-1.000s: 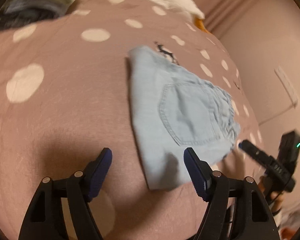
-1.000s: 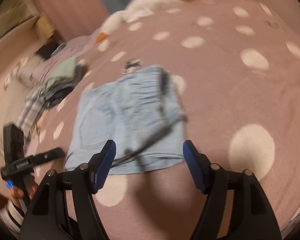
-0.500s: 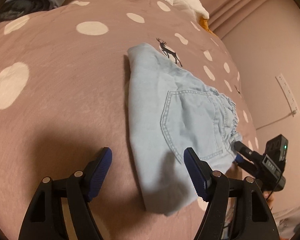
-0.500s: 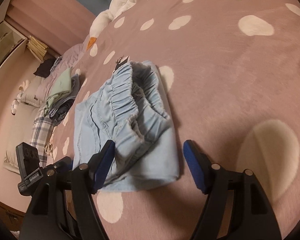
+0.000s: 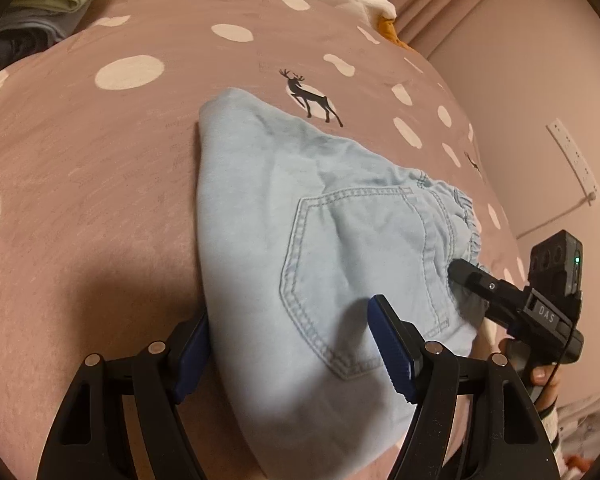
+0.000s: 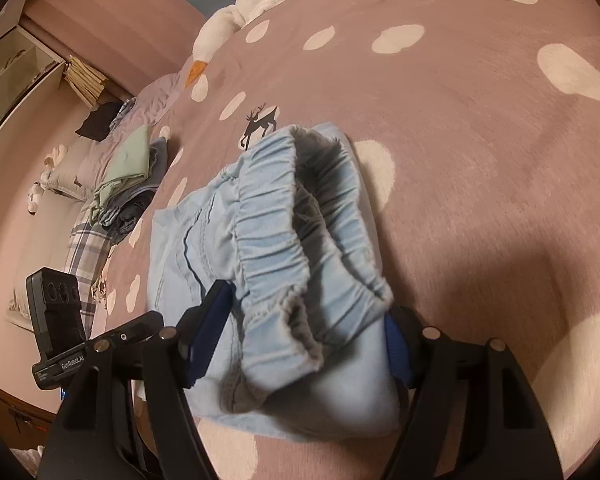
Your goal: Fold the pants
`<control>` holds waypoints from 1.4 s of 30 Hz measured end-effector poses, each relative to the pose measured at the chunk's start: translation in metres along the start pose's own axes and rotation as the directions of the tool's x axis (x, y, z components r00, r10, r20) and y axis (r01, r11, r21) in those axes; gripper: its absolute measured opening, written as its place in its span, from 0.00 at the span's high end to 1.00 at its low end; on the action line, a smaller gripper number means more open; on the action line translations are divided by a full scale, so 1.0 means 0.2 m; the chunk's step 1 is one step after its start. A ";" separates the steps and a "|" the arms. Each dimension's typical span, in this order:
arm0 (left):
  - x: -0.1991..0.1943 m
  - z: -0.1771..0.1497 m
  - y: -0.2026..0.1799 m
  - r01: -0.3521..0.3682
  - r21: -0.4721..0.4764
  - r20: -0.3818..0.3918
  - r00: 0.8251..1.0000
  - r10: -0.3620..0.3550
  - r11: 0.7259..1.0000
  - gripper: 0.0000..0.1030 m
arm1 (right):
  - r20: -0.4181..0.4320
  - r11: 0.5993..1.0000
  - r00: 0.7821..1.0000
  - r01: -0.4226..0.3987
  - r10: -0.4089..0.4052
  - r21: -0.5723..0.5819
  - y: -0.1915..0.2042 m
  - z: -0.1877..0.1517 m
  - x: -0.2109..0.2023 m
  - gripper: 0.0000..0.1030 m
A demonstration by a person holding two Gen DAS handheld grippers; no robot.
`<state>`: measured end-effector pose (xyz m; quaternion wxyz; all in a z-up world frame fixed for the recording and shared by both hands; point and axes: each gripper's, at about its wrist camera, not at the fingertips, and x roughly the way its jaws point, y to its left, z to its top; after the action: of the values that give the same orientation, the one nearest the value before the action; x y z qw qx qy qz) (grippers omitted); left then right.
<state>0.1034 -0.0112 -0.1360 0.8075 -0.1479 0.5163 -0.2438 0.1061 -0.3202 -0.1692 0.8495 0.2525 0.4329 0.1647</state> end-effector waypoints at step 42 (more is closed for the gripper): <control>0.10 0.11 -0.06 -0.002 0.039 0.007 1.000 0.002 0.999 0.32 | 0.010 0.998 1.000 -0.028 0.028 -0.054 0.07 0.07 0.09 0.53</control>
<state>0.1263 -0.0323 -0.1354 0.8123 -0.1326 0.5089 -0.2523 0.1274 -0.3043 -0.1660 0.8558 0.2367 0.4204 0.1869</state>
